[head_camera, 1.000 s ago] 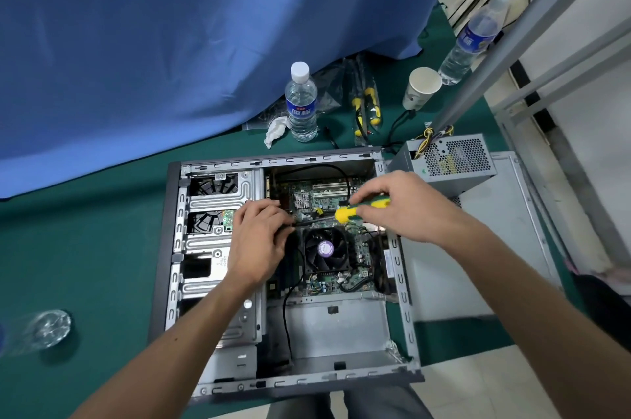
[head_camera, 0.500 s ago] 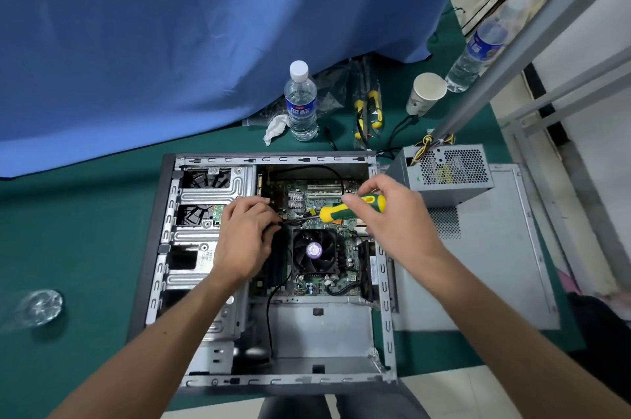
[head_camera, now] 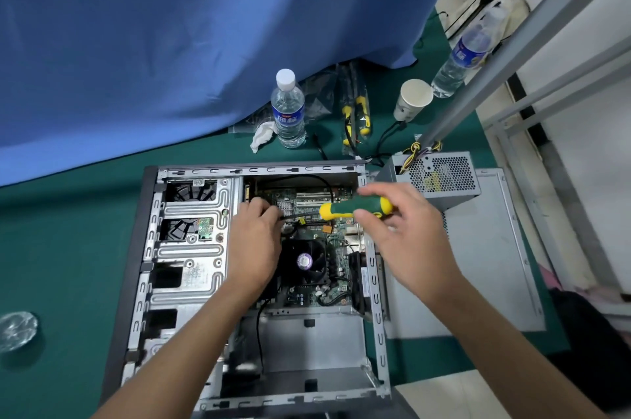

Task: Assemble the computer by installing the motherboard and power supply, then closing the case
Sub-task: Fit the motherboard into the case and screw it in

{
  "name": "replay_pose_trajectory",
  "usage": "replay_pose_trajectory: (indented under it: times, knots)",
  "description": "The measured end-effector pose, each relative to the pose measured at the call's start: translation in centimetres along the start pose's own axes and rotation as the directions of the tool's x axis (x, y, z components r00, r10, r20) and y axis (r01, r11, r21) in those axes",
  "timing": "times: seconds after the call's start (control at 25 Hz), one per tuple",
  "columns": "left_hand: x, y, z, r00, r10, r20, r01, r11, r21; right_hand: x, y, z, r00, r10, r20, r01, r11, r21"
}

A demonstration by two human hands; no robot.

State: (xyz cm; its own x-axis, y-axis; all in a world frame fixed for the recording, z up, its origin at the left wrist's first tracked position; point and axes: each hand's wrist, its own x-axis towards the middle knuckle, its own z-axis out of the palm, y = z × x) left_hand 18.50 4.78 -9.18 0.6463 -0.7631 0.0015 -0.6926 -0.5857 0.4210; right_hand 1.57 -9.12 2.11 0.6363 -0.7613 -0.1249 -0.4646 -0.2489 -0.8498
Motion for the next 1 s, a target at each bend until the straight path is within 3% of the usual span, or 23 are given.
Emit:
replay_pose_trajectory:
  times: [0.12,0.28,0.4,0.52,0.76,1.0]
  knots:
    - [2.1,2.8,1.4,0.981,-0.192,0.036,0.196,0.959,-0.203,1.3,-0.1,-0.5,0.998,-0.008,-0.058,0.009,0.999,0.031]
    - [4.7,2.5,4.0,0.923,-0.381,0.053,0.379,0.876,-0.299,2.9,0.4,2.0,0.994,-0.057,-0.094,0.052,0.997,-0.053]
    - [5.2,1.2,5.4,0.823,-0.545,0.161,0.555,0.711,-0.431,2.8,0.8,4.6,0.994,-0.099,-0.052,0.092,0.988,-0.120]
    - [5.5,0.5,6.4,0.749,-0.612,0.253,0.637,0.560,-0.530,2.3,1.5,7.1,0.983,-0.176,-0.058,0.166,0.975,-0.147]
    - [6.4,-0.1,7.9,0.596,-0.724,0.349,0.747,0.340,-0.571,2.1,2.6,9.5,0.956,-0.272,-0.113,0.239,0.940,-0.242]
    - [7.3,-0.4,8.2,0.600,-0.701,0.385,0.744,0.313,-0.591,2.8,2.7,10.9,0.930,-0.357,-0.084,0.314,0.894,-0.318]
